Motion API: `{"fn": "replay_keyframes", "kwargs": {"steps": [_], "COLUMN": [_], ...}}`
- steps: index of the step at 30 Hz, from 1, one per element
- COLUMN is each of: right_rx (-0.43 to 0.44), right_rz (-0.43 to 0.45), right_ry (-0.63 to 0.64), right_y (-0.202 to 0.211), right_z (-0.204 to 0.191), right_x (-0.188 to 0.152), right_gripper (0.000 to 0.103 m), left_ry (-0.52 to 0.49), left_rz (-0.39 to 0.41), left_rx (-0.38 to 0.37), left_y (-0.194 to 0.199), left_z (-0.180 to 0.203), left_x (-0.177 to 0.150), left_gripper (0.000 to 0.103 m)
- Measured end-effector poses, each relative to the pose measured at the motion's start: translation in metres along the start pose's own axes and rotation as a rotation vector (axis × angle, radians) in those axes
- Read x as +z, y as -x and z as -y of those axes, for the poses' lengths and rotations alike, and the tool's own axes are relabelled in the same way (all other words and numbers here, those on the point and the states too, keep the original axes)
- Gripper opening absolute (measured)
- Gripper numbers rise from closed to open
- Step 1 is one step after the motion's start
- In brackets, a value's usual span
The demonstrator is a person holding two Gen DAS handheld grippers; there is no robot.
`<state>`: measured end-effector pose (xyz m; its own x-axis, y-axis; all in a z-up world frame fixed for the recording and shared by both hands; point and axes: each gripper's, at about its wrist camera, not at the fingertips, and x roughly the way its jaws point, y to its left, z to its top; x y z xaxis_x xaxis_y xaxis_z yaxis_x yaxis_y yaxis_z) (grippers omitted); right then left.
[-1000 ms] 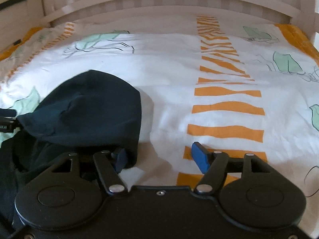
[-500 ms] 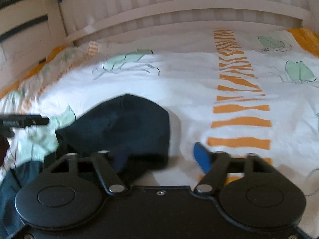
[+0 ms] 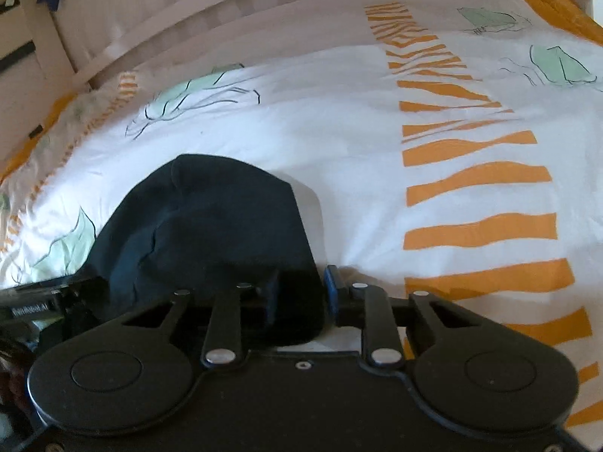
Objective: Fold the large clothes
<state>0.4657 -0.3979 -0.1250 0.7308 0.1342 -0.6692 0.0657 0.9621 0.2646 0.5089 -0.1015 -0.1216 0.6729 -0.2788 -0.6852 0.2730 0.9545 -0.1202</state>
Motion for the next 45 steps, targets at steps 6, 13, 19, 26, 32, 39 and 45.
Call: {"fn": "replay_keyframes", "kwargs": {"steps": [6,13,19,26,32,39,45], "right_rx": [0.020,-0.024,-0.017,-0.070,-0.023,0.076,0.145], "right_rz": [0.091,0.017,-0.015,-0.029,0.051,0.232,0.328], "right_ry": [0.038,0.077,0.190,0.187,0.300,0.414,0.543], "right_y": [0.009,-0.030,-0.051,-0.069,-0.045,0.040,0.123], "right_z": [-0.012,-0.021,-0.045,-0.059,-0.081,-0.100,-0.119], "right_x": [0.022,0.046,0.055,0.055,0.055,0.032,-0.010], "right_gripper": [0.062,0.066,0.076,0.078,0.009,0.009,0.009], "left_ry": [0.002,0.009,0.012,0.013,0.039,0.068,0.214], "left_rz": [0.006,0.012,0.022,0.011,-0.011,-0.002,-0.036], "left_rx": [0.001,-0.007,-0.008,-0.010,-0.060,-0.183,-0.340], "left_y": [0.000,-0.001,0.000,0.001,0.023,0.072,0.110], "left_z": [0.001,0.000,0.000,0.001,-0.009,-0.014,-0.027], "left_x": [-0.001,-0.001,-0.003,0.000,0.009,0.001,-0.015], "left_gripper": [0.092,0.093,0.094,0.094,0.085,0.085,0.086]}}
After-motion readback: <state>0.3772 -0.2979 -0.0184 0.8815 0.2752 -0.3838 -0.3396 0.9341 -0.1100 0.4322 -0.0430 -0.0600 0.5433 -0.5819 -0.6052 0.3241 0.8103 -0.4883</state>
